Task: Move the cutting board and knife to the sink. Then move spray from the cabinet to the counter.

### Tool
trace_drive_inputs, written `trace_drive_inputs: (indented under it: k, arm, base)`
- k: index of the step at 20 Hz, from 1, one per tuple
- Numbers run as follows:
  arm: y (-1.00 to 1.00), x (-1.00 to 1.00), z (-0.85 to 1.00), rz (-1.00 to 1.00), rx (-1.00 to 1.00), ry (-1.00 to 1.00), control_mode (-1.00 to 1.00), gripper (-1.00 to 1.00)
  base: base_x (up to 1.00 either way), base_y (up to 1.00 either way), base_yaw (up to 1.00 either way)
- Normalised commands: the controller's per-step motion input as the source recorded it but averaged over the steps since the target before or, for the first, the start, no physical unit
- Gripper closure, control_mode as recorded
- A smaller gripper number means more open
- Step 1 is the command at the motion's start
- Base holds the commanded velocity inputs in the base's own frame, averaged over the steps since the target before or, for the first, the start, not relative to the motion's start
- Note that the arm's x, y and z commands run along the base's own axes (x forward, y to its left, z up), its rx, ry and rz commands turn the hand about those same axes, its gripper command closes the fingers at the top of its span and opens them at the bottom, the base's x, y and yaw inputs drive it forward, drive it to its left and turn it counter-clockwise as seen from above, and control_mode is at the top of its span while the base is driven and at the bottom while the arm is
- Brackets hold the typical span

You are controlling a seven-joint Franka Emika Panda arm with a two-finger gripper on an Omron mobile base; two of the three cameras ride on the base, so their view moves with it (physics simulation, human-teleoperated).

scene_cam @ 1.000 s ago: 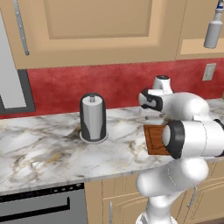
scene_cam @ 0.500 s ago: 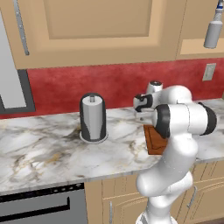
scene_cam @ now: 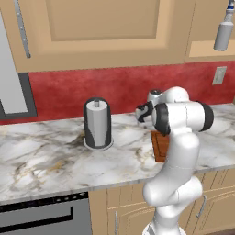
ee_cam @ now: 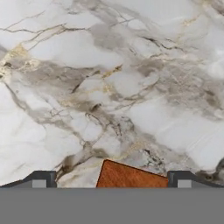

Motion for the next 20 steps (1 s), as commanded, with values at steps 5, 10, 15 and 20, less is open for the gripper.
trace_drive_inputs:
  k: [5, 10, 15, 20]
  arm:
    - [0.0, 0.09, -0.46, 0.01, -0.02, 0.02, -1.0, -1.0]
    - [-0.02, 0.0, -0.3, 0.06, -0.05, 0.06, -1.0, -1.0]
    - [-0.01, -0.02, -0.25, 0.13, -0.11, 0.0, -1.0, -1.0]
    - [-0.16, -0.32, -0.28, 0.15, -0.17, 0.0, -1.0, -1.0]
  base:
    - [0.0, 0.0, 0.0]
    - [0.0, 0.0, 0.0]
    - [0.0, 0.0, 0.0]
    - [0.0, 0.0, 0.0]
